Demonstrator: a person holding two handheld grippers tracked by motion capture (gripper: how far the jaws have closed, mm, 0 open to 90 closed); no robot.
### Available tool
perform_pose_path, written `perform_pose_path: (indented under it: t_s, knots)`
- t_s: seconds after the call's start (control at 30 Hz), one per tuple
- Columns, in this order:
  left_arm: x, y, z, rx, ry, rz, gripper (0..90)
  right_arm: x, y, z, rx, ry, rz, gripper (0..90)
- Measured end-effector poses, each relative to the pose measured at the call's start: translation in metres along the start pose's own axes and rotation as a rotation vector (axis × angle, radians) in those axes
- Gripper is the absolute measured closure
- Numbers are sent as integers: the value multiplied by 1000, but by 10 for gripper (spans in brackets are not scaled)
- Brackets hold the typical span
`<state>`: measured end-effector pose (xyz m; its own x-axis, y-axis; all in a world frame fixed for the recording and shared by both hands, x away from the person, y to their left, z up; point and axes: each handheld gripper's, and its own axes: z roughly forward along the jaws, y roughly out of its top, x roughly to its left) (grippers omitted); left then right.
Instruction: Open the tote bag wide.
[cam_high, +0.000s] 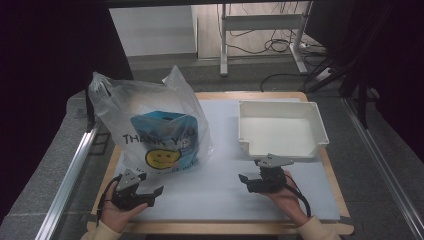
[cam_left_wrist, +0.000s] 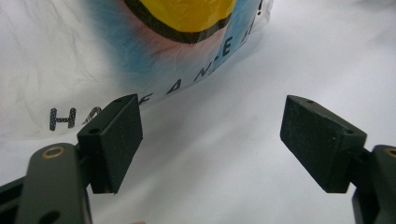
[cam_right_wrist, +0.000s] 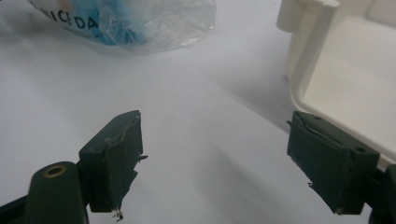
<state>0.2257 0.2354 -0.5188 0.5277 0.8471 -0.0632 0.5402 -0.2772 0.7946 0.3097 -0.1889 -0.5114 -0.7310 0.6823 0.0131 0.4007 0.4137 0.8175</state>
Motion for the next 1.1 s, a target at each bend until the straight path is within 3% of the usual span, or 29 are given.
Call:
perform_pose_path:
  t_s: [0.2, 0.4, 0.67, 0.8, 1.1]
  knots:
    - [-1, 0, 1, -9, -10, 4, 215, 0, -3, -3, -12, 2, -6, 193]
    - [-6, 0, 0, -34, -27, 41, 207, 1, -4, -5, -18, 9, 3, 192]
    - [-2, -1, -1, -44, -19, 40, 224, 5, -4, -1, -19, 14, 7, 197]
    - [-2, -1, -4, -36, -27, 25, 242, 6, -4, -1, -18, -4, -27, 206]
    - [-8, 4, -7, -42, -21, 48, 260, 8, -5, -1, -3, -1, -16, 205]
